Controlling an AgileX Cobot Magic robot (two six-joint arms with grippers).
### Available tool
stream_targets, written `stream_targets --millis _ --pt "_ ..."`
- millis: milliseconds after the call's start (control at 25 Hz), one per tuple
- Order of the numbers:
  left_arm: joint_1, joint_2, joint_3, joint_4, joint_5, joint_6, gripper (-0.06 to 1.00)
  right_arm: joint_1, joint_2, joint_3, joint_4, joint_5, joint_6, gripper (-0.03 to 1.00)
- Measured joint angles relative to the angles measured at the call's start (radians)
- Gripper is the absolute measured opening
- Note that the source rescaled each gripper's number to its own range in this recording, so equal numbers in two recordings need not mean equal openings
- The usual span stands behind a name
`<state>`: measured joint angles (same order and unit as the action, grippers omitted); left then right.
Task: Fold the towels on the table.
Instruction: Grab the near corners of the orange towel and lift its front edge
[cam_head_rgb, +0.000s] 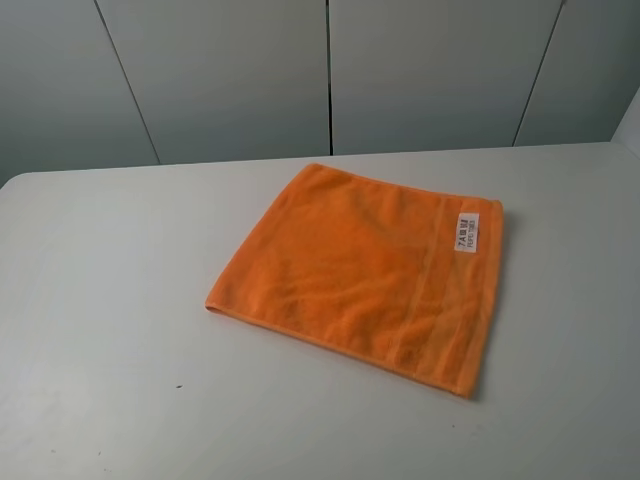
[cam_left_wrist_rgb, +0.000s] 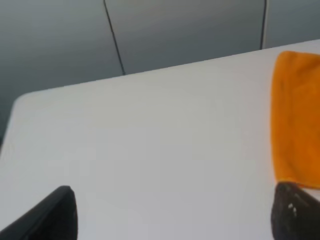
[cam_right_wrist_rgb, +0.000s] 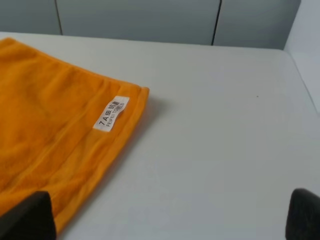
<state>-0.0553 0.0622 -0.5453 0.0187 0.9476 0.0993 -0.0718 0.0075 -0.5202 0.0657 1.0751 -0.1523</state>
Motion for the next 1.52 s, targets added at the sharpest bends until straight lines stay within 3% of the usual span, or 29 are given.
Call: stream_targets --millis 120,280,400,640,760,880,1000,1160,1400,1520 --pt "0.0 0.138 -0.003 0.039 -0.059 0.046 0.99 0.0 0.073 -0.021 0.0 -0.046 -0.047 1.0" --pt "0.0 0.374 -0.004 0.002 -0.18 0.096 0.99 0.002 0.225 -0.03 0.034 -0.124 -0.166 1.0" --pt "0.0 0.565 -0.016 -0.096 -0.245 0.249 0.99 0.016 0.356 -0.031 0.102 -0.16 -0.292 1.0" --pt "0.0 0.908 -0.086 -0.391 -0.314 0.59 0.99 0.039 0.631 -0.031 0.265 -0.228 -0.5 1.0" --pt "-0.002 1.064 -0.135 -0.524 -0.354 0.799 0.99 0.108 0.79 -0.058 0.297 -0.257 -0.53 1.0" --pt "-0.027 1.22 -0.189 -0.578 -0.366 0.995 0.99 0.201 0.951 -0.115 0.307 -0.263 -0.559 1.0" --pt "-0.067 1.356 -0.247 -0.591 -0.367 1.112 0.99 0.305 1.101 -0.176 0.282 -0.28 -0.593 1.0" --pt "-0.124 1.515 -0.327 -0.547 -0.311 1.149 0.99 0.432 1.265 -0.239 0.266 -0.288 -0.601 1.0" --pt "-0.23 1.64 -0.374 -0.344 -0.278 1.162 0.99 0.653 1.441 -0.249 0.124 -0.323 -0.604 1.0" --pt "-0.28 1.661 -0.376 -0.253 -0.276 1.19 0.99 0.715 1.504 -0.249 0.1 -0.327 -0.593 1.0"
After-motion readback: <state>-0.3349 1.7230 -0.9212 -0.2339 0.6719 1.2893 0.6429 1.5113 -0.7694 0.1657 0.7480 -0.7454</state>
